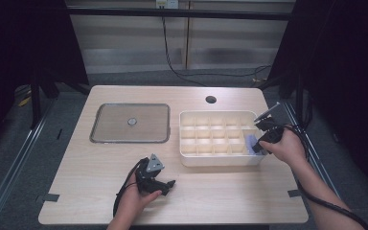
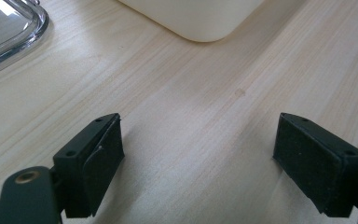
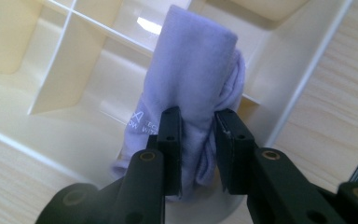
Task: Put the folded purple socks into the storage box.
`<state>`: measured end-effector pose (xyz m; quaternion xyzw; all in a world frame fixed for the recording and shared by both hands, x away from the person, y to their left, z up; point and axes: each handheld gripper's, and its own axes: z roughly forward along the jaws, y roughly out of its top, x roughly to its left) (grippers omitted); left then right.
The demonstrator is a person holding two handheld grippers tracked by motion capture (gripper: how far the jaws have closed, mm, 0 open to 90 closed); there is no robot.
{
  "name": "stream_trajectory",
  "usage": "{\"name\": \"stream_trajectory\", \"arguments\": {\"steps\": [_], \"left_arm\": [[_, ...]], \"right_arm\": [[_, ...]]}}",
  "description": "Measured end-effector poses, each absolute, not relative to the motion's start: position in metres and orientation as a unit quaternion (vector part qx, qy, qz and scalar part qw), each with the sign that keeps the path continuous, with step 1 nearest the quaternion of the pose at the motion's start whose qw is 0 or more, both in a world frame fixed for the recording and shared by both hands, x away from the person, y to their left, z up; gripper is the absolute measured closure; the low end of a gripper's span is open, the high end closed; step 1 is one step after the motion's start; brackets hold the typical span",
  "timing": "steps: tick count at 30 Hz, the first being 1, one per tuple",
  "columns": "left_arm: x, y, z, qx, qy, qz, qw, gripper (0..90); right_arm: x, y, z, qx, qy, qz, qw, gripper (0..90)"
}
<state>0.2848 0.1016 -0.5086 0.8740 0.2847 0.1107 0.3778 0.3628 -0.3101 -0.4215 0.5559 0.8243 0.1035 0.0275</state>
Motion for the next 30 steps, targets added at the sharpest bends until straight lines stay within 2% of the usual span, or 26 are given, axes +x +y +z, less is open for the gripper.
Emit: {"name": "stream_trajectory", "arguments": {"steps": [20, 30], "left_arm": [[0.2848, 0.1016, -0.5084, 0.874, 0.285, 0.111, 0.377, 15.4], [0.2848, 0.1015, -0.5084, 0.874, 0.285, 0.110, 0.377, 15.3]], "right_arm": [[0.3621, -0.3071, -0.4322, 0.551, 0.828, 0.096, 0.034, 72.4], [0.3620, -0.3082, -0.4245, 0.543, 0.833, 0.107, 0.025, 65.0]]}}
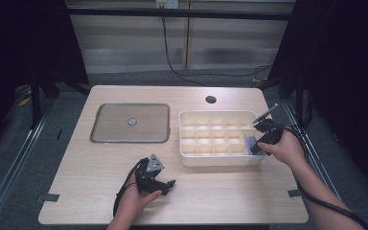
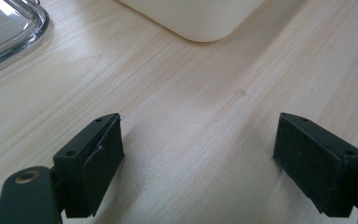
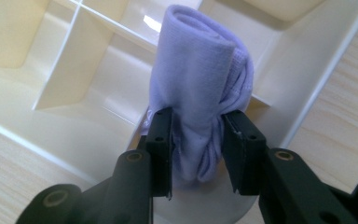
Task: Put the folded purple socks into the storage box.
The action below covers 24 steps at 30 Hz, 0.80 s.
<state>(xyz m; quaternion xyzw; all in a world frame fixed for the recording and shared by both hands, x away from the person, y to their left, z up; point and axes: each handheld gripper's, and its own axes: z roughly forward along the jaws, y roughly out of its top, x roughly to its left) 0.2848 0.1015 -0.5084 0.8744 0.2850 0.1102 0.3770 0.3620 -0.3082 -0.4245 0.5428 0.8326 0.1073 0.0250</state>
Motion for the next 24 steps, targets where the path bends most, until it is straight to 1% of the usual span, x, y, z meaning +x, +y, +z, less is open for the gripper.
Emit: {"name": "stream_trajectory", "arguments": {"steps": [9, 17, 24], "left_arm": [[0.285, 0.102, -0.508, 0.874, 0.285, 0.110, 0.377, 15.3], [0.285, 0.102, -0.508, 0.874, 0.285, 0.110, 0.377, 15.3], [0.285, 0.102, -0.508, 0.874, 0.285, 0.110, 0.377, 15.3]], "right_arm": [[0.365, -0.311, -0.413, 0.542, 0.833, 0.110, 0.016, 62.6], [0.367, -0.312, -0.400, 0.541, 0.833, 0.112, 0.020, 61.6], [0.371, -0.311, -0.389, 0.543, 0.831, 0.116, 0.027, 63.8]]}}
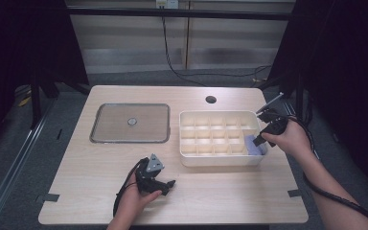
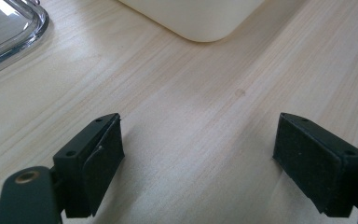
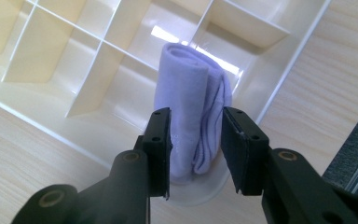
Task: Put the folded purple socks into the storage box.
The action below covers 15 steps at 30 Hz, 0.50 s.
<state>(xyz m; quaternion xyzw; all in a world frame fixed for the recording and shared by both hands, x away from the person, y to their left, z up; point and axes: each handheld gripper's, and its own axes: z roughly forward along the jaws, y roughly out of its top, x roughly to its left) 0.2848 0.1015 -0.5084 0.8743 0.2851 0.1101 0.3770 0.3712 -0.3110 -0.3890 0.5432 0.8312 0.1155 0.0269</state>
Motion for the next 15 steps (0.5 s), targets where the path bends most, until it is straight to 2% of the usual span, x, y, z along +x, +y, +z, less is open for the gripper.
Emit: {"name": "stream_trajectory", "arguments": {"steps": [15], "left_arm": [[0.285, 0.101, -0.509, 0.871, 0.289, 0.110, 0.382, 15.3]], "right_arm": [[0.386, -0.303, -0.374, 0.535, 0.839, 0.100, 0.025, 69.8]]}}
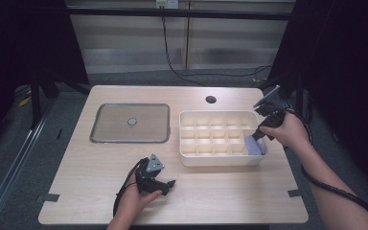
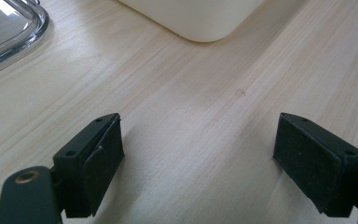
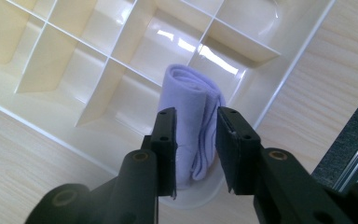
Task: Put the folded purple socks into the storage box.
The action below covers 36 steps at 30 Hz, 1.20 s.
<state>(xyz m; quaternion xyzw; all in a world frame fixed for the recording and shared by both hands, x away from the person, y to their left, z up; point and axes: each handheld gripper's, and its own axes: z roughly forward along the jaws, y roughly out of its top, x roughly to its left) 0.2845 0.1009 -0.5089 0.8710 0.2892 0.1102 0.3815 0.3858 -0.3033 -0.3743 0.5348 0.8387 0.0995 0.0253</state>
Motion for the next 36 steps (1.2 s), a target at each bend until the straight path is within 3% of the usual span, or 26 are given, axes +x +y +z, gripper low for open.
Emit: {"name": "stream_trajectory", "arguments": {"steps": [15, 36], "left_arm": [[0.285, 0.101, -0.509, 0.872, 0.287, 0.112, 0.380, 15.3], [0.284, 0.101, -0.509, 0.871, 0.290, 0.109, 0.381, 15.3]], "right_arm": [[0.396, -0.293, -0.371, 0.517, 0.852, 0.082, 0.016, 89.7], [0.404, -0.294, -0.395, 0.525, 0.848, 0.076, 0.023, 90.0]]}}
